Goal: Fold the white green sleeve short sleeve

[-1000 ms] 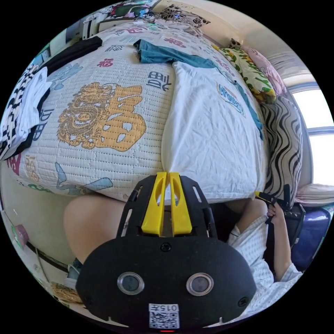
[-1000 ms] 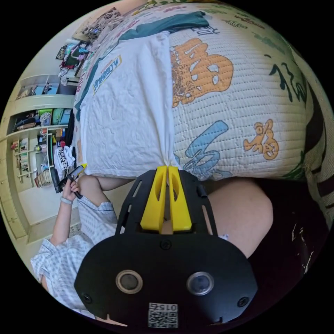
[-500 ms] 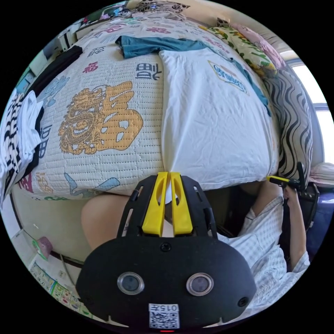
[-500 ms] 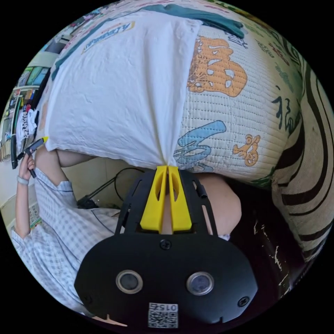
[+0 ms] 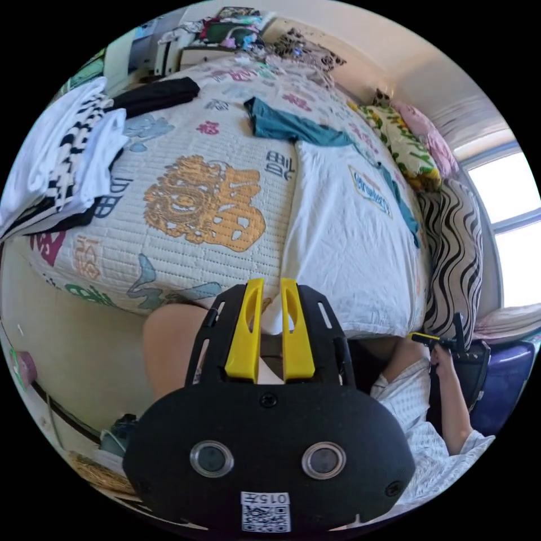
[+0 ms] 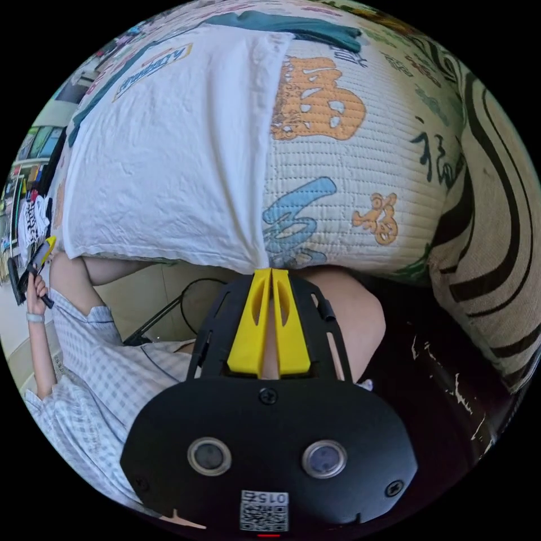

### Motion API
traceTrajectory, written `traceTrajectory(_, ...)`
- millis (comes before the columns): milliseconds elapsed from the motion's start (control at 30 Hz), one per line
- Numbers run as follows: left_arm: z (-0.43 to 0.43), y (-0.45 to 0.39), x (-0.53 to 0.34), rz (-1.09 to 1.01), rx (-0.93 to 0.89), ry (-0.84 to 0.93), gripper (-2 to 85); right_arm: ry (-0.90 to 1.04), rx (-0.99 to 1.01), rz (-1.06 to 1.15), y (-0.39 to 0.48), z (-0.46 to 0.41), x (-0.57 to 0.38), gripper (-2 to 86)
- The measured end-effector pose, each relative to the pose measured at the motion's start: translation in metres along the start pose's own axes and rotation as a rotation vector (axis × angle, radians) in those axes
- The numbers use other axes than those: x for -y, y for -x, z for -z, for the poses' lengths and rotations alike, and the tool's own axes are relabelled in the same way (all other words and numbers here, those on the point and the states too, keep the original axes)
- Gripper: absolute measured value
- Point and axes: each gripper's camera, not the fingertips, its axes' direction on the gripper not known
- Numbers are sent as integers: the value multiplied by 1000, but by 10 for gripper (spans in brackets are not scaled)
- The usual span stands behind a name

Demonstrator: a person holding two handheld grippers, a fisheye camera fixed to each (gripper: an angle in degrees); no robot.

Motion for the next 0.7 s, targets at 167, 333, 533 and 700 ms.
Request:
traceTrajectory(167, -14, -26, 2, -104, 18, -75, 55, -154, 78, -75, -24, 40, -26, -4)
traceTrajectory(333, -44, -80, 23, -269, 4, -122, 54, -330, 49, -63, -28, 88, -31, -5)
traceTrajectory(533, -120, -184, 98, -521, -17, -90, 52, -587, 181, -66, -42, 141, 12, -4)
traceTrajectory(700, -193, -288, 180, -701, -84, -59, 55, -719, 266, -164, -73, 164, 69, 2)
